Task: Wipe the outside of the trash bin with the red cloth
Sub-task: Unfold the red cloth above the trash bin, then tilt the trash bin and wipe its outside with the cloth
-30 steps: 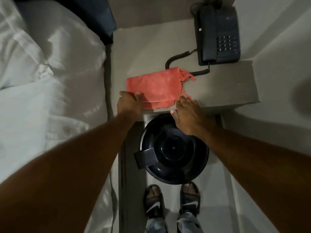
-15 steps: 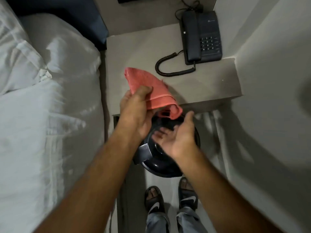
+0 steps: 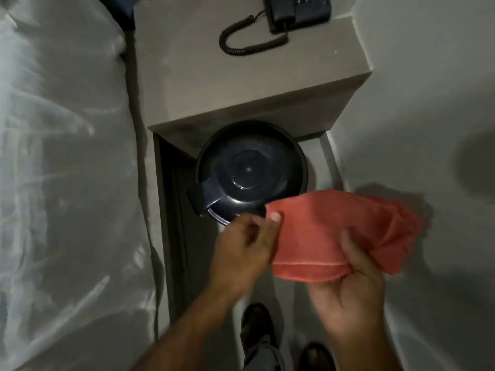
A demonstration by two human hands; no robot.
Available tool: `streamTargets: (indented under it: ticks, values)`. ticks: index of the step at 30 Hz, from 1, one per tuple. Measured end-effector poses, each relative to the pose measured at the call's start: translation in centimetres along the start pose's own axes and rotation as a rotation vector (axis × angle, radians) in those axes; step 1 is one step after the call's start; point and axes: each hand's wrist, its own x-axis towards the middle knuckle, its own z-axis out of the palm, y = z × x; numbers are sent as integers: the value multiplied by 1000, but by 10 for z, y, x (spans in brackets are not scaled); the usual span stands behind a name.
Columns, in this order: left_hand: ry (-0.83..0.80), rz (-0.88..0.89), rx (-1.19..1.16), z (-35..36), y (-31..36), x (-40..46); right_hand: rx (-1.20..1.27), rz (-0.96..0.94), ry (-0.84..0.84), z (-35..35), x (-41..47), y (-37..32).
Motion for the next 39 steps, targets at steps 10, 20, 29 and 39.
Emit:
streamTargets:
  ticks: [10,20,29,39]
  values:
    - [-18,836,1259,52,-110,135,-261,-231,203,-166,131,48]
    - [83,859,1243,59,-117,137,-114,-91,21,-144,238,105]
    - [1,791,1042,41,-79,120,-342,-241,-50,-163,221,86]
    - [74,806,571,29,-50,130,-1179,-965,-226,-118,240,69]
